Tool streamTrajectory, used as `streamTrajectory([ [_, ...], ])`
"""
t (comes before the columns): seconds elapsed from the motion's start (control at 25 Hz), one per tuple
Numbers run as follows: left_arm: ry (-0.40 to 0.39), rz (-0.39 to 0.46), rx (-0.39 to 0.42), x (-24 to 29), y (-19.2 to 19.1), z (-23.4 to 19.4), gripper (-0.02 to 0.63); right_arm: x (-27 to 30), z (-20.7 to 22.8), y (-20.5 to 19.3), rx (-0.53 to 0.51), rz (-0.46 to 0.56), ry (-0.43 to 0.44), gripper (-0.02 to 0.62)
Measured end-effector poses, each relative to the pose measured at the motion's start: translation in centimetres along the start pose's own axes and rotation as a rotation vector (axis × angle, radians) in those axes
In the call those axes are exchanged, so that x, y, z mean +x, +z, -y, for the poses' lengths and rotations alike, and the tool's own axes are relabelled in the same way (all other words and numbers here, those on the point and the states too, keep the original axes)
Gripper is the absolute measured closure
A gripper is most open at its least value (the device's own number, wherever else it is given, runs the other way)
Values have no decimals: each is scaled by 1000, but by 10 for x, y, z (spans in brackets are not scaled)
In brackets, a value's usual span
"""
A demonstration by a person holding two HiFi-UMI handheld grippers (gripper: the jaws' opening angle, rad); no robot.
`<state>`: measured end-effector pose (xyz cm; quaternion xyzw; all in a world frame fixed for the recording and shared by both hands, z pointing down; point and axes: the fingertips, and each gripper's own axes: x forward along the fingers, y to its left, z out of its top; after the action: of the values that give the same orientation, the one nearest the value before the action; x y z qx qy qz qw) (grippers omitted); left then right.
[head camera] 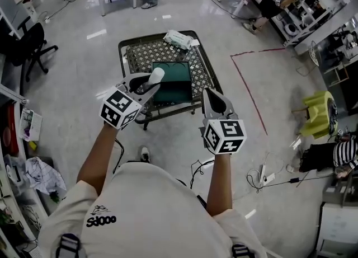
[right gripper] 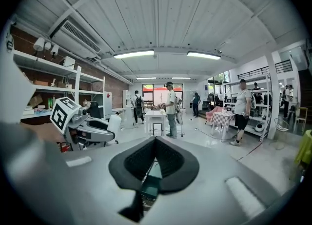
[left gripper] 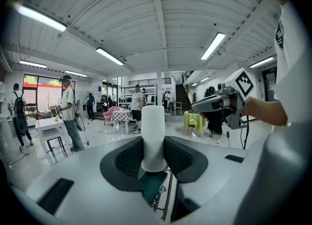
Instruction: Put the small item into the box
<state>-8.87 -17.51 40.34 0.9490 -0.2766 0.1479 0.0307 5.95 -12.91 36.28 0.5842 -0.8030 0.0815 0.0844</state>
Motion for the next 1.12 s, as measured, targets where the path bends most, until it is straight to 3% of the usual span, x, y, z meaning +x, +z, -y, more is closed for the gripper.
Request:
streamTrajectory([
  [0.52,-9,-84,-38,38,-26,-32,477,42,27,-24,28,-106,-32,583],
  [1.12,131,-186,-149,117,-58,-42,476,105,109,-58,12,-213,125,584],
])
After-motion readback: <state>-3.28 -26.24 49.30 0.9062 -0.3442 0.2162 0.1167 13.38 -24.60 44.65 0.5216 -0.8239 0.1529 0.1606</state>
